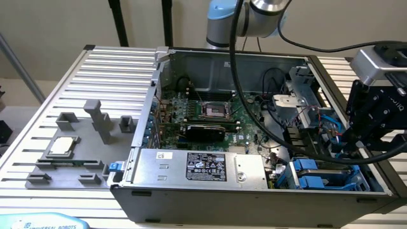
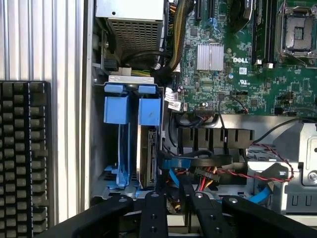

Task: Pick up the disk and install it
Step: 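Insert the first disk wire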

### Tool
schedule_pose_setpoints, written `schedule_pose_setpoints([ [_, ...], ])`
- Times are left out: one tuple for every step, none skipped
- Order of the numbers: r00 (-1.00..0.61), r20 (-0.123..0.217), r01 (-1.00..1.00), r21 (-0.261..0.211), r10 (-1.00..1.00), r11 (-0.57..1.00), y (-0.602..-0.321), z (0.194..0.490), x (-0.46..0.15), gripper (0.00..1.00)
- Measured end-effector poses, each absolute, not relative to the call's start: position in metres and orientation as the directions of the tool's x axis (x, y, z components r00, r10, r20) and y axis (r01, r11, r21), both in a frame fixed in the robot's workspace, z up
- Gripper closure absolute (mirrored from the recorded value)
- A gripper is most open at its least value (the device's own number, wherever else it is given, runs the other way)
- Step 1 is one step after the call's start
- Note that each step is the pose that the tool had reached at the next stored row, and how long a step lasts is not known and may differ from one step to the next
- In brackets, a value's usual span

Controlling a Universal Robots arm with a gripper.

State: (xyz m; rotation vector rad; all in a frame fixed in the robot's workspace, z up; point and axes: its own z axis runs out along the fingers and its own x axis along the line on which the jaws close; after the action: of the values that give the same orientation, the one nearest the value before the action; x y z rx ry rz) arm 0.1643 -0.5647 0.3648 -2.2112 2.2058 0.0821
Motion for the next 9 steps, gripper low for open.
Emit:
schedule_pose_setpoints([
  [0.002,-0.05,-1.0,0.025,-0.999,-0.003,-0.564,0.363,0.163,0.75],
  [0.002,-0.05,-1.0,0.025,-0.999,-0.003,-0.564,0.361,0.162,0.75],
  [0.002,-0.05,-1.0,0.025,-0.999,-0.003,-0.564,0.359,0.16,0.75],
  [0.002,-0.05,-1.0,0.025,-0.999,-0.003,-0.563,0.357,0.158,0.75],
  [0.002,-0.05,-1.0,0.025,-0.999,-0.003,-0.561,0.356,0.157,0.75],
  [0.002,-0.049,-1.0,0.025,-0.999,-0.003,-0.559,0.354,0.155,0.75],
  [0.002,-0.05,-1.0,0.025,-0.999,-0.003,-0.558,0.353,0.154,0.73],
  [0.002,-0.05,-1.0,0.025,-0.999,-0.003,-0.556,0.352,0.154,0.67],
  [0.002,-0.05,-1.0,0.025,-0.999,-0.003,-0.555,0.352,0.153,0.67],
])
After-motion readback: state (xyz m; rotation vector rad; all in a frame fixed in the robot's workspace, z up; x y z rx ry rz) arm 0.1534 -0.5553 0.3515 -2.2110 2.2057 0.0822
